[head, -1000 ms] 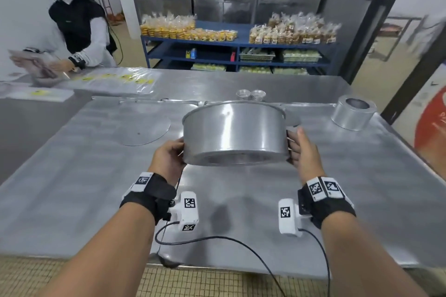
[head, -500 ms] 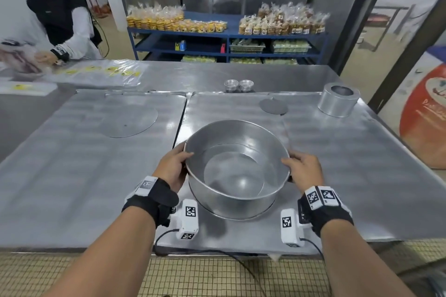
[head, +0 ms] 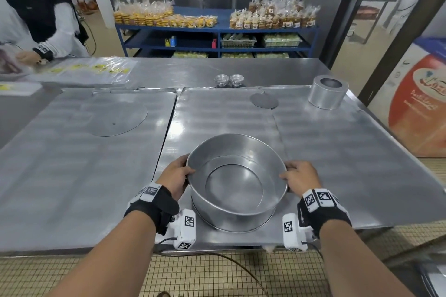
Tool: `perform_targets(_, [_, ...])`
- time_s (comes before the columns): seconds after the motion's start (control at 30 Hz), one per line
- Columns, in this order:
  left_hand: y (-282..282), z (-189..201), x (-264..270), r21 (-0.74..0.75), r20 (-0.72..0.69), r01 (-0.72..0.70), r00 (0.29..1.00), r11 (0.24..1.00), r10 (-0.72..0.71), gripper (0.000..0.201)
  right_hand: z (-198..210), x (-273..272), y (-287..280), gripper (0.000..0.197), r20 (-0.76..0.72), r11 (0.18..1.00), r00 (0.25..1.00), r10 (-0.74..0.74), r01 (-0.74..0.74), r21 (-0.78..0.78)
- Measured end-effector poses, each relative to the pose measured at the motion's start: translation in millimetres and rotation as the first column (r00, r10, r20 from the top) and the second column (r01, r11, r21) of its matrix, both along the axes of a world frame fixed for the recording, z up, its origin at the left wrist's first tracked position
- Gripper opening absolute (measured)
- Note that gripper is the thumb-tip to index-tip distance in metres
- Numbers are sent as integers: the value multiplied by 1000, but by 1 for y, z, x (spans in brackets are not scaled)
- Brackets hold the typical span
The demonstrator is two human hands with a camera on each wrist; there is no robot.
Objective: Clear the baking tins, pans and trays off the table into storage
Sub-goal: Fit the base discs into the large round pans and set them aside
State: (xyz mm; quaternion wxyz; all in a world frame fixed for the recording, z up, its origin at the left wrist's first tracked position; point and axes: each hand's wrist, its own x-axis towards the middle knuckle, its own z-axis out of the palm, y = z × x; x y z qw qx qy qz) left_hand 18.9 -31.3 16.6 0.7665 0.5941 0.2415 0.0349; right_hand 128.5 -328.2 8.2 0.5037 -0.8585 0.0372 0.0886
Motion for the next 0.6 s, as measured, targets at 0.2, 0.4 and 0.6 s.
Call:
perform_targets(0.2, [6, -2, 5, 71, -72, 43, 997, 997, -38, 52, 11, 10, 3, 17, -49, 996, 998, 26, -30, -89])
perform_targets(0.4, [34, 19, 25, 298, -301, 326, 924, 897, -236, 28, 43, 44, 29, 26, -209, 802, 942, 261, -333, -497])
perform_targets(0.6, [83, 61, 59, 460, -600, 664, 722, 590, -345, 23, 73, 80, 76, 42, -328, 540, 883, 337, -466, -700])
